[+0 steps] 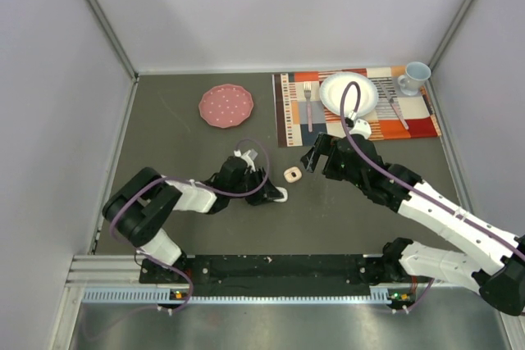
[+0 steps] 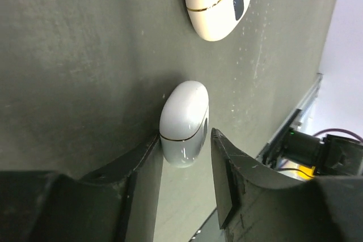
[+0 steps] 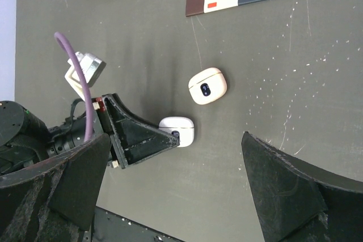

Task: Insert the wireless bluetooth earbuds into the charging case
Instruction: Place the charging case with the earbuds at the center of the board, then reset both arms

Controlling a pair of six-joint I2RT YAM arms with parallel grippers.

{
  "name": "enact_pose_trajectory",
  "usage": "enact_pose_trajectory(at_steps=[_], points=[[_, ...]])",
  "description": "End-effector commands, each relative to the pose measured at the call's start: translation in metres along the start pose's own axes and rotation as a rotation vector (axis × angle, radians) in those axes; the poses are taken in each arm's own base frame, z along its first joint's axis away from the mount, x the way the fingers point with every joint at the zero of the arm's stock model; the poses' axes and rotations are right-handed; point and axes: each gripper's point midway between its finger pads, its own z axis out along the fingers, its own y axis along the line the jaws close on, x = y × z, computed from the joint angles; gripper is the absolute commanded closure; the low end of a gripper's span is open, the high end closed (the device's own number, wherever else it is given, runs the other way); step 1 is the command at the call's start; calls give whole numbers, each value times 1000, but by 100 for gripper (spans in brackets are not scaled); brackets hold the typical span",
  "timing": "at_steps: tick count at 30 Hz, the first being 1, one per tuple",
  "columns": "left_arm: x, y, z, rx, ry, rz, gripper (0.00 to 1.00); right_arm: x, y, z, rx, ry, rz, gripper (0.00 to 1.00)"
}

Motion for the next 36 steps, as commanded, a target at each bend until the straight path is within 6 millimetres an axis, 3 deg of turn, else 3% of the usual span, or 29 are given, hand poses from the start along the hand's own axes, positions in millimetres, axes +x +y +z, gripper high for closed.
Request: enact_pose_trajectory(at_steps=[1, 8, 14, 15, 20, 24, 26, 27, 28, 30, 32, 36], points=[[-2, 25, -12, -156, -14, 61, 54, -9, 5, 0, -18, -27, 15, 1], [-1, 37, -23, -228, -20, 83, 53, -8, 5, 2, -15, -22, 15, 1], [-6, 44, -47, -309, -54, 155, 53, -14, 0, 3, 4, -42, -9, 1], [-13, 35, -53, -292, -87, 184, 53, -15, -2, 4, 9, -44, -11, 1], [-37, 29, -90, -381, -215, 260, 52, -26, -15, 4, 44, -73, -24, 1], [-57, -5, -121, -300, -323, 426, 50, -37, -30, 2, 72, -95, -35, 1], [-73, -10, -140, -331, -419, 475, 48, -42, -44, 3, 86, -88, -33, 1], [-81, -20, -154, -319, -484, 504, 45, -41, -48, 2, 82, -80, -29, 1], [-87, -20, -164, -340, -526, 510, 31, -43, -55, 3, 97, -83, -27, 1], [-102, -26, -189, -367, -650, 487, 16, -47, -80, 4, 156, -88, -19, 1], [-106, -34, -201, -350, -686, 522, 1, -52, -98, 5, 194, -92, -17, 1], [-108, -43, -218, -340, -732, 508, 1, -69, -131, 3, 284, -119, -4, 1]])
